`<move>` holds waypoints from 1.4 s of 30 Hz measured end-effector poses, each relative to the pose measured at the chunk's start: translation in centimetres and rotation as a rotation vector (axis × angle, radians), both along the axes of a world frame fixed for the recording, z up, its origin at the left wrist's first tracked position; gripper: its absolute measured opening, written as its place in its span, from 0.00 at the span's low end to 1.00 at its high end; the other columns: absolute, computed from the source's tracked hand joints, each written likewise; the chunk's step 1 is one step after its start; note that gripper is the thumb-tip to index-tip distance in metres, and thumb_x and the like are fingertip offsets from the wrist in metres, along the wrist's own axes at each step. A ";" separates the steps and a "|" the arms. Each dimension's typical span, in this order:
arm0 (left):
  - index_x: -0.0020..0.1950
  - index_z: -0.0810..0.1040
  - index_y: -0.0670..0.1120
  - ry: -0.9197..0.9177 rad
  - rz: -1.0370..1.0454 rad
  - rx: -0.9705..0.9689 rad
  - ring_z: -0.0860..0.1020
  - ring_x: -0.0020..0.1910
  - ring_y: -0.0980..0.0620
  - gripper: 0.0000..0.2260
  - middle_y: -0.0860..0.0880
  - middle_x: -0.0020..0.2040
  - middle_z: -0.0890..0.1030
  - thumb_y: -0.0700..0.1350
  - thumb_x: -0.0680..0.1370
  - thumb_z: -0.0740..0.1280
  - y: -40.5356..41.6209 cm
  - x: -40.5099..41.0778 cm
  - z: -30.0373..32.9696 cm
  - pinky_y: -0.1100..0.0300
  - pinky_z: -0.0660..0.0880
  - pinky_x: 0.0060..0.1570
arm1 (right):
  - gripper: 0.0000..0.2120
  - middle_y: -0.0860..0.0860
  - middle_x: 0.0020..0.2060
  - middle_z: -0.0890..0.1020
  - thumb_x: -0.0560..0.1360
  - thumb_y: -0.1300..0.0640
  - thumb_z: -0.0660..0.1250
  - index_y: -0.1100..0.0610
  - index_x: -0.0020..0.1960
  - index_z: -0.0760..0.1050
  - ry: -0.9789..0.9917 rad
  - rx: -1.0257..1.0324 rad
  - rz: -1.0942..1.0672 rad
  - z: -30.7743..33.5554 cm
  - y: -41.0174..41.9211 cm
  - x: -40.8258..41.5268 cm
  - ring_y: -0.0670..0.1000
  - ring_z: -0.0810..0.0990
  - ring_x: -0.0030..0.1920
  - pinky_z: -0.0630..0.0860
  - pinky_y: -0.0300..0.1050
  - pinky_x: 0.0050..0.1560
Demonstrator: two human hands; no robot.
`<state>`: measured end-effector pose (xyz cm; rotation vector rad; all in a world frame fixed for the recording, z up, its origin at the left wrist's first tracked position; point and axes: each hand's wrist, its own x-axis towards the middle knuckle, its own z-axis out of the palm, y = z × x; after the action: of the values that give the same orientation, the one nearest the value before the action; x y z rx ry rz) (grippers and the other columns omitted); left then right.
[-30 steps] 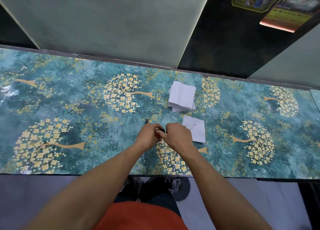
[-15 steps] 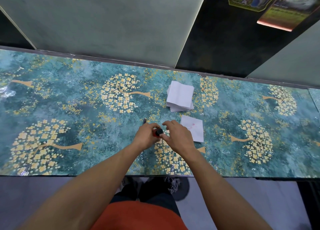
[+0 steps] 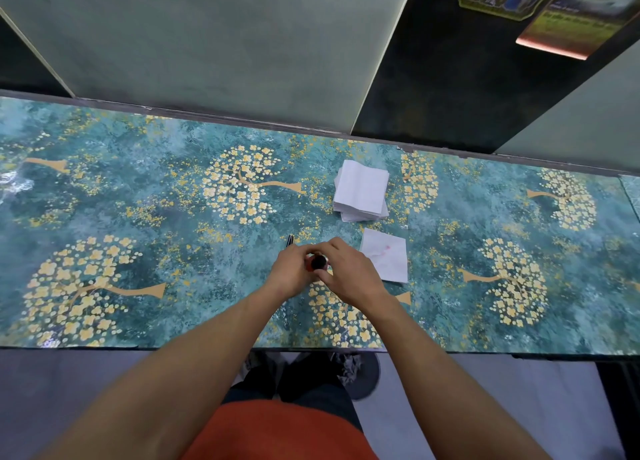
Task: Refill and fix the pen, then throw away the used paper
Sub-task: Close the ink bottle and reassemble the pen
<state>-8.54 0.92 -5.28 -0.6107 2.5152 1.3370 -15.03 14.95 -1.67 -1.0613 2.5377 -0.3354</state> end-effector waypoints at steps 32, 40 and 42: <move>0.57 0.82 0.51 -0.012 0.003 0.074 0.82 0.46 0.46 0.15 0.47 0.48 0.85 0.41 0.71 0.75 -0.2 0.0 -0.4 0.51 0.80 0.49 | 0.15 0.51 0.52 0.77 0.79 0.49 0.68 0.50 0.64 0.73 0.057 0.087 0.009 -0.5 -0.6 0.0 0.58 0.81 0.49 0.71 0.49 0.38; 0.57 0.83 0.50 -0.011 0.006 0.057 0.83 0.45 0.44 0.15 0.45 0.47 0.85 0.40 0.71 0.74 -0.2 0.0 -0.3 0.49 0.80 0.49 | 0.14 0.53 0.47 0.79 0.77 0.45 0.70 0.54 0.55 0.75 0.140 0.108 -0.100 -0.7 -1.6 0.5 0.60 0.82 0.47 0.66 0.49 0.37; 0.57 0.83 0.50 -0.012 0.005 0.057 0.83 0.46 0.44 0.16 0.45 0.48 0.86 0.39 0.70 0.73 -0.2 0.0 -0.3 0.48 0.81 0.49 | 0.14 0.54 0.49 0.80 0.78 0.46 0.69 0.55 0.55 0.75 0.153 0.118 -0.106 -0.8 -1.6 0.6 0.60 0.82 0.48 0.66 0.49 0.37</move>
<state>-8.54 0.77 -5.54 -0.6120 2.4581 1.3973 -14.45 13.30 -2.46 -0.9442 2.7183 -0.1344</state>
